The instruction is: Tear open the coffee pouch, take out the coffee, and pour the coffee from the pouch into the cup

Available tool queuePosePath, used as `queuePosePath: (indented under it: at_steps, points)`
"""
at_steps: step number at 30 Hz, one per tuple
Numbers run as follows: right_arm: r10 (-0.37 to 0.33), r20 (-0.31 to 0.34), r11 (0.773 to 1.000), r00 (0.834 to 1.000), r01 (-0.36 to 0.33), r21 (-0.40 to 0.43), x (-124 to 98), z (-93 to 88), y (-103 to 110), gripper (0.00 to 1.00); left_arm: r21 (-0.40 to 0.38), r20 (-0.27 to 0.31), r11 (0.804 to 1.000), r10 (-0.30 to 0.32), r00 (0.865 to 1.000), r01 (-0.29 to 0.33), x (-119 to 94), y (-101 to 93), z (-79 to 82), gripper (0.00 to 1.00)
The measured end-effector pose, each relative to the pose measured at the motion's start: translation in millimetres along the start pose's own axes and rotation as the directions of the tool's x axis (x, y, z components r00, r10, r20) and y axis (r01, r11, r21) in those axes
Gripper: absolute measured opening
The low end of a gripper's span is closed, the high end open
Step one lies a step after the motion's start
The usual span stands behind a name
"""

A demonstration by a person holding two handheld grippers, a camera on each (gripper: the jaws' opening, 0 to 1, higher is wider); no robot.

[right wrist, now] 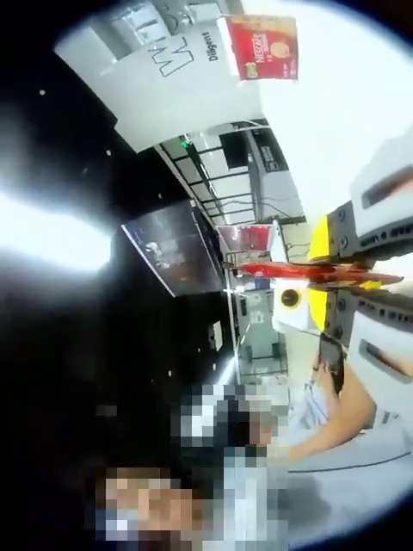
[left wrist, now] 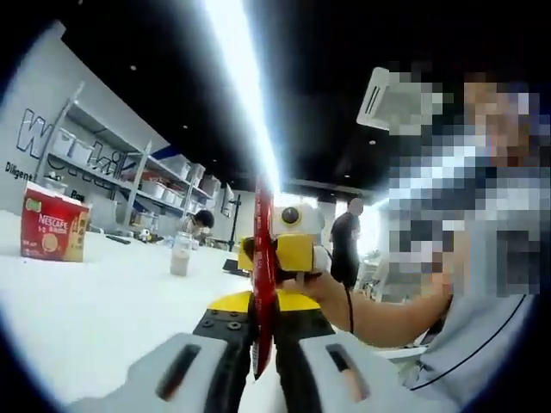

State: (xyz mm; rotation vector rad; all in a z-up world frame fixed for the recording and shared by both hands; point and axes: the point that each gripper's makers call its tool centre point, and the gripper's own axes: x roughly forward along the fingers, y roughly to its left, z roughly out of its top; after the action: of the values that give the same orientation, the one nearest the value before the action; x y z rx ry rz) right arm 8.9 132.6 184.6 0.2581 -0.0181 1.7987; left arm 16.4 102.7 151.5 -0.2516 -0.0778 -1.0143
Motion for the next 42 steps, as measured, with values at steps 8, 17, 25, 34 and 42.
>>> queuePosePath:
  at_steps: [8, 17, 25, 34, 42]
  points:
    - [-0.002, -0.035, 0.999, 0.999, 0.004, 0.047, -1, -5.4, 2, 0.05, -0.011, 0.01, 1.0, 0.015, 1.0, -0.015, 0, 3.8, -4.6, 0.14]
    - [0.011, 0.06, 0.998, 0.998, -0.014, 0.063, -4, 26.6, -3, 0.17, 0.015, -0.008, 1.0, -0.006, 1.0, 0.006, 1, -10.6, -7.8, 0.1]
    - [0.009, 0.083, 0.997, 0.997, -0.015, 0.071, -2, 37.8, -5, 0.07, 0.021, -0.019, 1.0, -0.007, 1.0, 0.007, -2, -6.0, -10.3, 0.1]
    - [-0.021, 0.064, 0.997, 0.998, 0.017, 0.071, -3, 32.5, -9, 0.01, 0.023, 0.002, 1.0, 0.01, 1.0, -0.01, 2, -12.8, -8.9, 0.14]
    - [0.013, 0.07, 1.0, 0.997, -0.013, 0.007, 2, 33.6, 2, 0.12, 0.056, -0.005, 0.998, -0.006, 1.0, 0.006, 1, -18.3, -9.6, 0.11]
